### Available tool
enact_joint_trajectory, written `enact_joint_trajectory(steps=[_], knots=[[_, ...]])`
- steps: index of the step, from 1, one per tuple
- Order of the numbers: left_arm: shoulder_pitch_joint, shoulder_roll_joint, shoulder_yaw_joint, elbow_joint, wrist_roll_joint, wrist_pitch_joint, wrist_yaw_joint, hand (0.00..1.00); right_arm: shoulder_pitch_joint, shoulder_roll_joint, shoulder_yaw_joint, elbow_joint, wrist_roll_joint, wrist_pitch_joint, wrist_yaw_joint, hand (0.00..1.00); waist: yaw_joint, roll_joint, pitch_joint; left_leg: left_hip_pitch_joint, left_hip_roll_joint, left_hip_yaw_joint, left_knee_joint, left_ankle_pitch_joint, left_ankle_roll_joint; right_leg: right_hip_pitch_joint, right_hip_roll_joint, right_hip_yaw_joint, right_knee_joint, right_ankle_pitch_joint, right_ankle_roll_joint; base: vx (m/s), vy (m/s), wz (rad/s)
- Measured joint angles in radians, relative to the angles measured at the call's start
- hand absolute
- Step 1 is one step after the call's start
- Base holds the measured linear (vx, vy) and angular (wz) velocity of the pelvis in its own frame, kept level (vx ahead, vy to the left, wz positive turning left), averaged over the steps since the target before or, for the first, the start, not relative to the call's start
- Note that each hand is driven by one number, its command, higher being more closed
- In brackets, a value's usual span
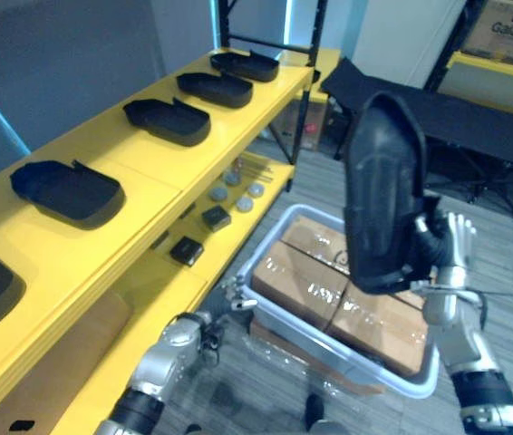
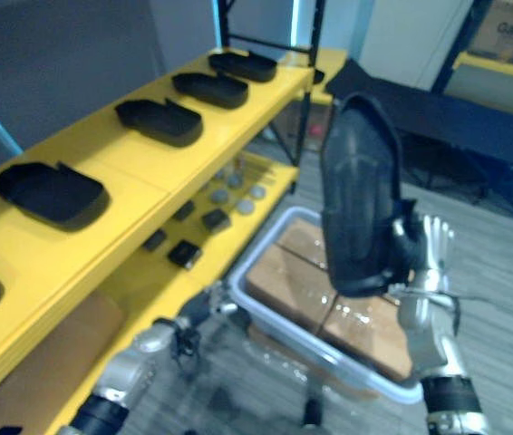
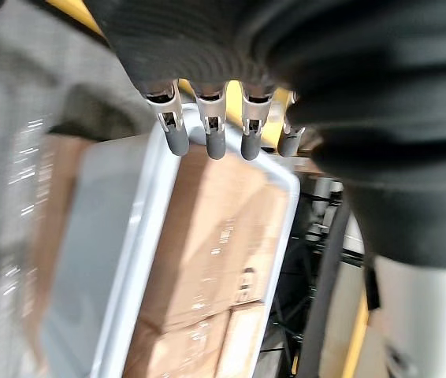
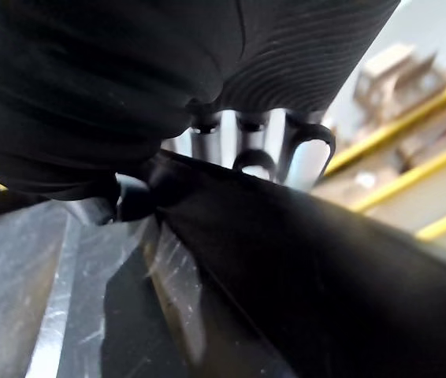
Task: Walk over and take plastic housings, then place them on the shelf
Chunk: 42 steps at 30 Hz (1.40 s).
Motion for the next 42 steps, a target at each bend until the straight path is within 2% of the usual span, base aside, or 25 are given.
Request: enact_joint_trajectory(steps=[8, 12, 17, 22, 24, 31, 42], knots=[[0.0, -0.001, -0.001, 0.097, 0.0, 0.014, -0.011, 0.0, 0.05, 0.008, 0.099, 0.007, -0.001, -0.037, 0.064, 1.0, 0.001, 0.0, 0.0, -0.001, 0.0, -0.001, 0.003, -0.002, 0.0, 0.0, -0.001, 0.0, -0.008, 0.0, 0.0, 0.0, 0.0, 0.0], [0.0, -0.001, -0.001, 0.125, 0.0, 0.009, -0.011, 0.0, 0.06, 0.041, 0.156, 0.067, -0.002, -0.043, 0.067, 1.0, 0.001, 0.0, 0.0, -0.001, -0.001, -0.001, 0.003, -0.001, 0.0, 0.001, -0.003, -0.002, -0.009, 0.0, 0.001, 0.0, 0.0, 0.0], [0.0, 0.0, -0.008, 0.131, -0.003, -0.032, -0.006, 0.0, 0.07, 0.094, 0.23, 0.155, -0.028, -0.043, 0.069, 1.0, 0.001, 0.002, 0.0, -0.001, -0.003, -0.003, 0.003, -0.001, 0.0, 0.001, -0.009, -0.004, -0.01, 0.0, 0.002, 0.0, 0.0, 0.0], [-0.007, 0.0, -0.018, 0.131, -0.041, -0.064, 0.008, 0.0, 0.08, 0.115, 0.258, 0.2, -0.03, -0.043, 0.069, 1.0, 0.001, 0.009, 0.0, -0.001, -0.008, -0.004, 0.002, -0.001, 0.0, 0.003, -0.02, -0.006, -0.01, -0.001, 0.005, 0.0, 0.0, 0.0], [-0.013, 0.003, -0.04, 0.13, -0.041, -0.092, 0.011, 0.0, 0.088, 0.118, 0.278, 0.214, -0.031, -0.043, 0.069, 1.0, 0.001, 0.014, -0.001, -0.001, -0.008, -0.006, 0.002, -0.001, 0.001, 0.003, -0.023, -0.009, -0.01, -0.001, 0.007, 0.0, 0.0, 0.0], [-0.014, 0.001, -0.078, 0.076, -0.041, -0.117, -0.019, 0.0, 0.089, 0.131, 0.347, 0.274, -0.052, -0.043, 0.069, 1.0, 0.001, 0.017, -0.001, -0.003, -0.013, -0.017, 0.002, -0.001, 0.001, 0.009, -0.031, -0.03, -0.01, -0.003, 0.01, 0.0, 0.003, 0.04], [-0.014, 0.007, -0.137, 0.062, -0.028, -0.11, -0.078, 0.0, 0.088, 0.147, 0.392, 0.288, -0.067, -0.044, 0.068, 1.0, 0.002, 0.022, 0.001, -0.003, -0.015, -0.03, 0.002, -0.001, 0.001, 0.02, -0.035, -0.044, -0.01, -0.005, 0.014, 0.0, 0.002, 0.03]])
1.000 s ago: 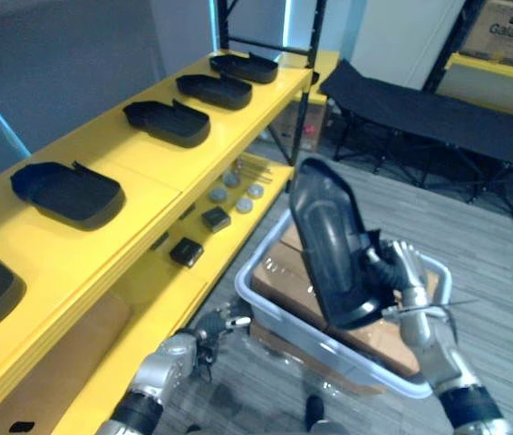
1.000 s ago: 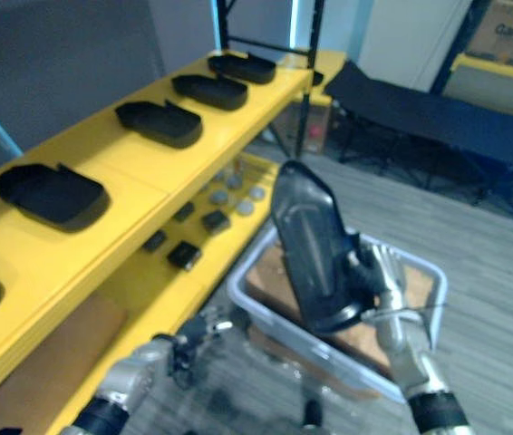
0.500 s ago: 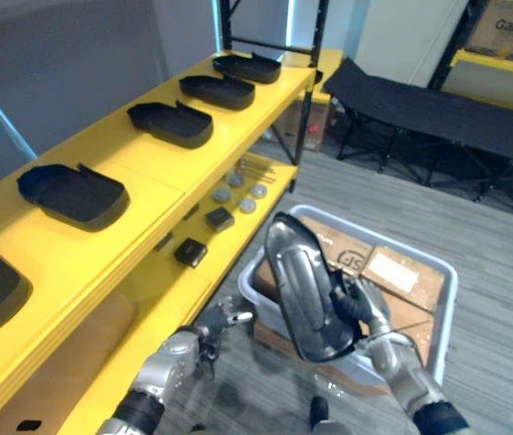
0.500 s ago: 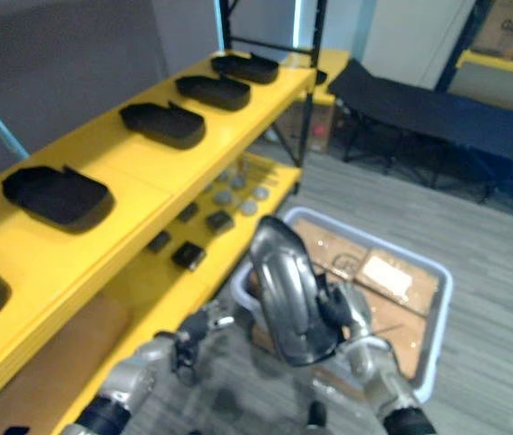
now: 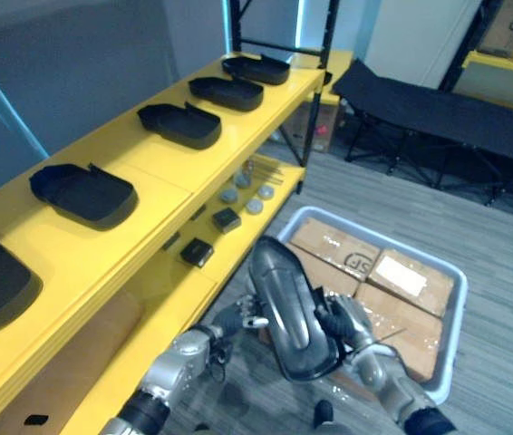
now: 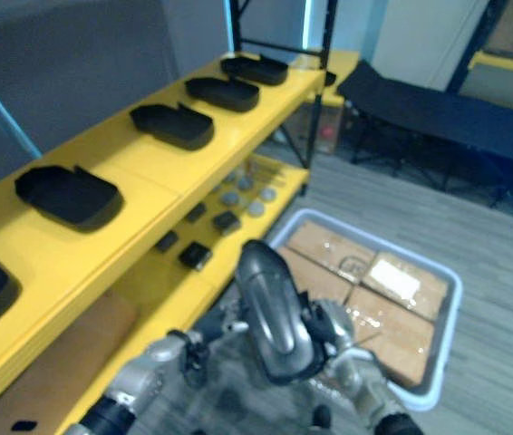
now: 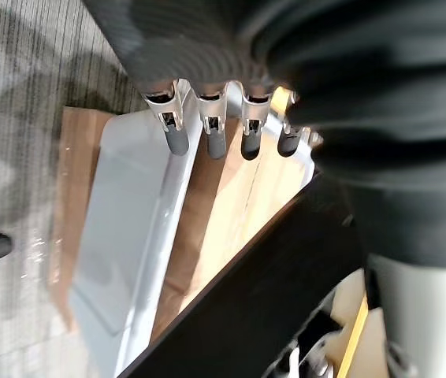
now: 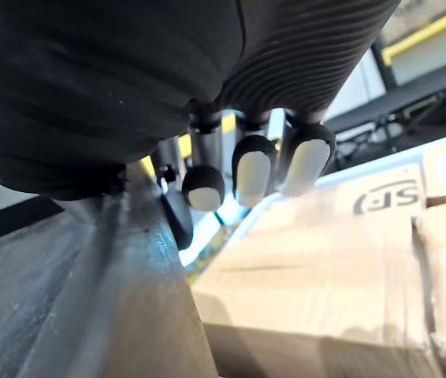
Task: Walk over and take plastic housings, then place them on the shelf
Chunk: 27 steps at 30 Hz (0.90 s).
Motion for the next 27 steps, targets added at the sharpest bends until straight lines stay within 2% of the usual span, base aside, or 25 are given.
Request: enact_joint_trajectory(steps=[5, 20, 21, 27], knots=[[0.0, 0.001, -0.034, 0.001, 0.038, 0.001, -0.028, 0.0, -0.001, 0.011, 0.015, 0.004, 0.0, 0.0, 0.0, 1.0, 0.0, 0.001, 0.0, 0.0, 0.0, 0.0, 0.0, 0.0, 0.0, 0.0, 0.0, 0.0, 0.0, 0.0, 0.0, 0.0, 0.0, 0.0], [-0.002, -0.022, -0.111, 0.045, 0.086, -0.02, -0.017, 0.0, -0.032, 0.026, 0.054, 0.047, 0.012, 0.001, -0.008, 1.0, 0.001, 0.008, -0.001, 0.003, 0.0, 0.0, 0.0, 0.0, 0.0, 0.004, 0.0, -0.001, 0.0, 0.0, 0.0, 0.0, 0.0, 0.0], [-0.002, -0.029, -0.113, 0.055, 0.086, -0.033, -0.011, 1.0, -0.032, 0.028, 0.06, 0.048, 0.024, 0.001, -0.012, 1.0, 0.002, 0.008, -0.001, 0.003, 0.0, 0.0, 0.0, 0.0, 0.0, 0.004, 0.0, -0.001, 0.0, 0.0, 0.0, 0.0, 0.0, 0.0], [-0.001, -0.043, -0.118, 0.13, 0.075, -0.122, 0.066, 1.0, -0.032, 0.047, 0.062, 0.056, 0.055, -0.024, -0.055, 1.0, 0.003, 0.008, -0.001, 0.003, 0.0, 0.0, 0.0, 0.0, 0.0, 0.004, 0.0, -0.001, 0.0, 0.001, 0.0, 0.0, 0.0, 0.0]])
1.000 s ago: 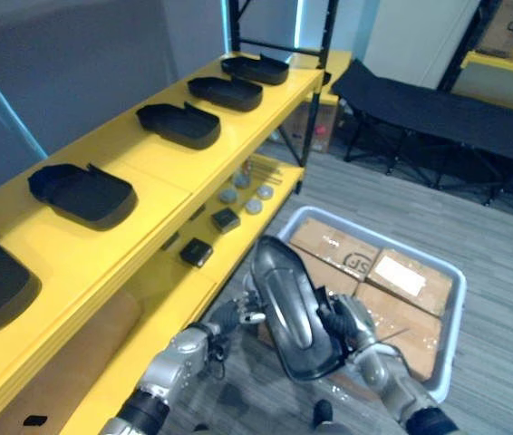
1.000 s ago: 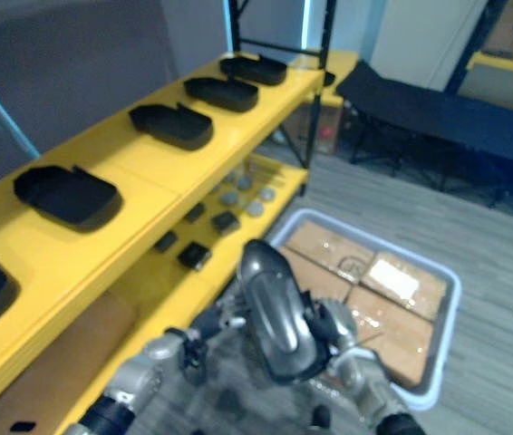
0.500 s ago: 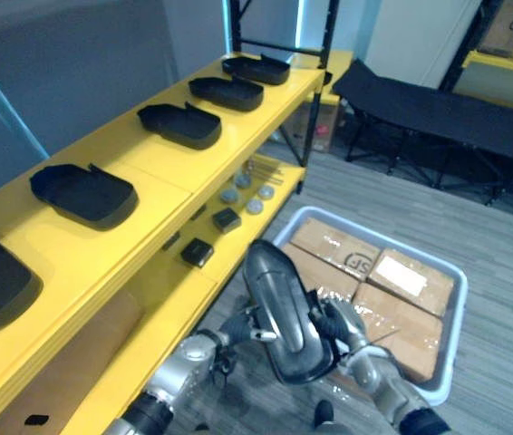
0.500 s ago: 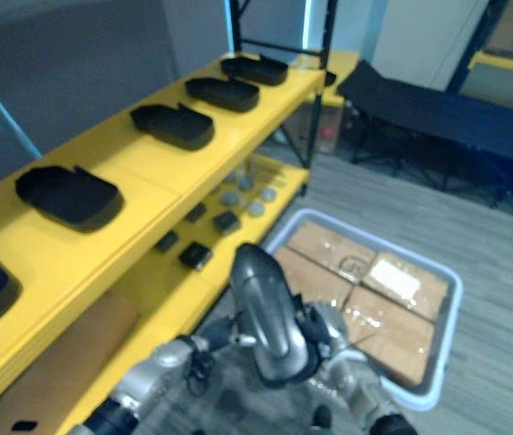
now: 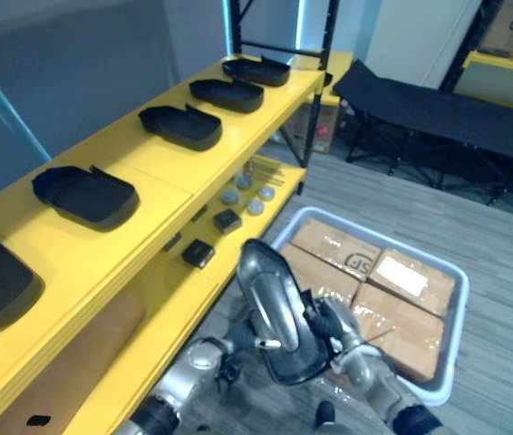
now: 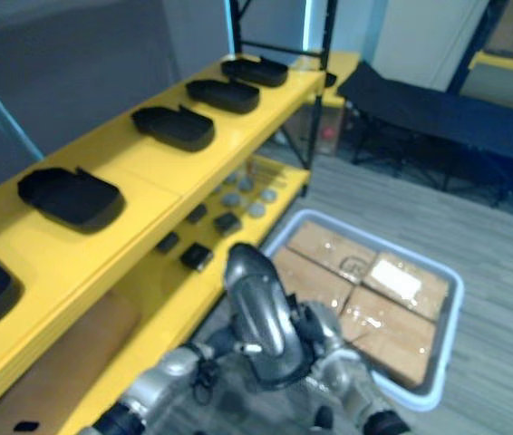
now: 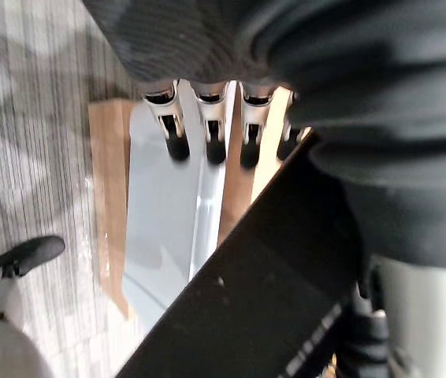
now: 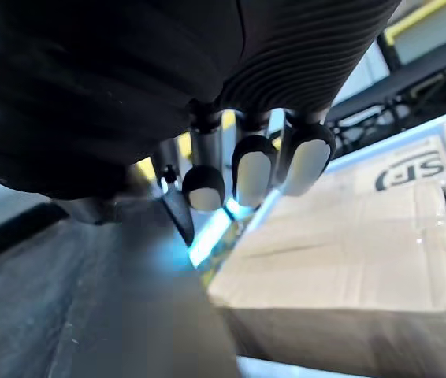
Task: Walk over and take plastic housings, then place them on the shelf
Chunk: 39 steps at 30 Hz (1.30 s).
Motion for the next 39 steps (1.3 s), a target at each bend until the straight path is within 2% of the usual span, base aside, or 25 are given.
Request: enact_joint_trajectory(steps=[4, 11, 18, 26, 27, 29, 35, 39], knots=[[0.001, -0.018, 0.002, 0.027, -0.007, -0.064, 0.055, 1.0, 0.0, 0.006, 0.003, -0.005, 0.025, -0.033, -0.04, 1.0, 0.0, 0.0, 0.0, 0.003, 0.001, 0.0, 0.0, 0.0, 0.0, 0.004, 0.001, 0.0, 0.0, 0.0, 0.0, 0.0, 0.0, 0.0], [0.023, -0.038, 0.02, 0.029, -0.042, -0.176, 0.175, 1.0, 0.004, 0.016, 0.01, -0.08, 0.09, -0.035, -0.041, 1.0, 0.001, -0.001, 0.0, 0.005, 0.003, 0.001, 0.0, 0.0, 0.0, 0.006, 0.003, 0.0, 0.0, 0.0, 0.0, 0.0, 0.0, 0.0], [0.027, -0.061, 0.02, 0.022, -0.08, -0.237, 0.257, 1.0, 0.013, 0.018, 0.009, -0.14, 0.148, -0.035, -0.039, 1.0, 0.016, -0.004, 0.0, 0.008, 0.01, 0.018, 0.0, -0.001, 0.0, -0.004, 0.023, 0.017, 0.0, 0.002, -0.007, 0.0, -0.016, -0.07], [0.027, -0.091, 0.02, -0.023, -0.089, -0.258, 0.374, 1.0, 0.008, 0.014, 0.021, -0.181, 0.202, -0.035, -0.059, 1.0, 0.028, -0.011, -0.004, 0.001, 0.016, 0.021, 0.011, -0.005, -0.002, -0.009, 0.03, 0.02, 0.0, 0.004, -0.013, 0.0, -0.011, -0.02], [0.027, -0.092, 0.019, -0.032, -0.087, -0.258, 0.388, 0.0, 0.008, 0.014, 0.025, -0.185, 0.21, -0.035, -0.062, 1.0, 0.028, -0.013, -0.004, 0.001, 0.016, 0.021, 0.011, -0.005, -0.002, -0.009, 0.03, 0.02, 0.0, 0.004, -0.013, 0.0, 0.0, 0.0], [0.027, -0.092, 0.02, -0.058, -0.084, -0.262, 0.393, 0.0, 0.007, 0.013, 0.03, -0.186, 0.228, -0.033, -0.068, 1.0, 0.03, -0.016, -0.006, 0.001, 0.016, 0.022, 0.012, -0.005, -0.002, -0.01, 0.03, 0.021, 0.0, 0.004, -0.013, 0.0, 0.0, 0.0], [0.011, -0.141, 0.021, -0.152, 0.007, -0.368, 0.483, 0.0, 0.007, 0.012, 0.048, -0.185, 0.303, -0.032, -0.082, 1.0, 0.04, -0.017, -0.006, 0.0, 0.016, 0.025, 0.013, -0.005, -0.002, -0.013, 0.031, 0.024, 0.0, 0.005, -0.015, 0.0, 0.0, 0.0], [-0.017, -0.14, 0.03, -0.153, 0.086, -0.373, 0.543, 0.0, 0.008, 0.005, 0.089, -0.184, 0.31, -0.029, -0.082, 1.0, 0.04, -0.018, -0.007, 0.0, 0.016, 0.026, 0.014, -0.005, -0.002, -0.015, 0.031, 0.026, 0.0, 0.006, -0.016, 0.0, 0.0, 0.0]])
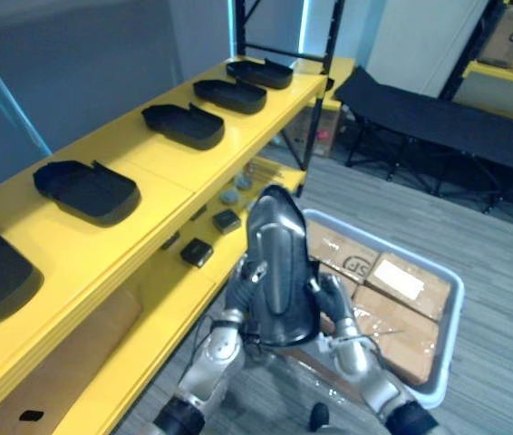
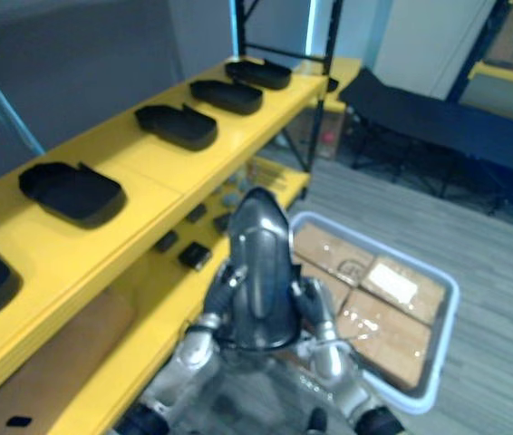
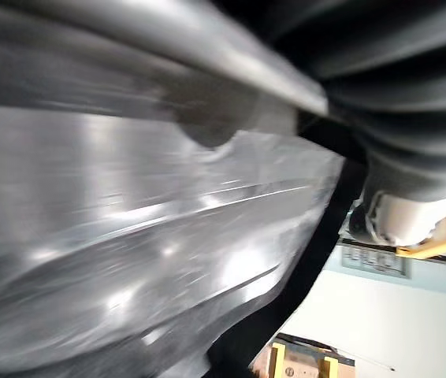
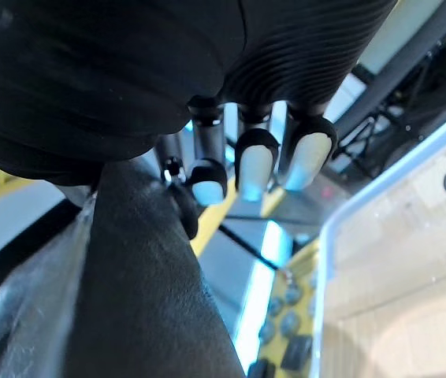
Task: Walk over and take plastic housings, then place them on the shelf
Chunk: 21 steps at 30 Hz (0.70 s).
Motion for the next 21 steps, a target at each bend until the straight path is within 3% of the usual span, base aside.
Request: enact_joint_trajectory(steps=[1, 8, 16, 21], knots=[[-0.001, 0.0, 0.0, 0.0, 0.027, 0.001, 0.018, 1.0, 0.0, 0.001, 0.01, 0.0, 0.012, 0.0, -0.001, 1.0, 0.0, 0.0, 0.0, 0.0, 0.0, 0.001, 0.0, 0.0, 0.0, 0.0, 0.0, 0.001, 0.0, 0.0, 0.0, 0.0, 0.0, 0.0], [-0.003, 0.001, -0.002, 0.001, 0.07, 0.022, 0.049, 1.0, 0.001, 0.0, 0.022, 0.002, 0.032, 0.0, -0.013, 1.0, 0.004, -0.012, -0.009, 0.0, -0.001, 0.008, 0.001, 0.0, 0.0, -0.006, 0.001, 0.011, 0.0, 0.002, -0.002, 0.0, 0.001, -0.02], [-0.029, 0.013, -0.002, 0.036, 0.163, 0.127, 0.048, 1.0, 0.004, -0.007, 0.034, 0.02, 0.032, 0.0, -0.019, 1.0, 0.002, -0.017, -0.017, 0.003, 0.0, 0.012, 0.005, 0.0, 0.0, -0.007, 0.001, 0.016, 0.0, 0.0, -0.012, 0.0, 0.0, 0.0], [-0.035, 0.014, -0.004, 0.062, 0.2, 0.166, 0.047, 1.0, 0.008, -0.012, 0.045, 0.033, 0.032, 0.002, -0.019, 1.0, -0.002, -0.015, -0.018, 0.005, 0.0, 0.017, 0.005, 0.0, 0.0, -0.009, 0.001, 0.019, 0.0, 0.002, -0.013, 0.0, 0.0, -0.01]])
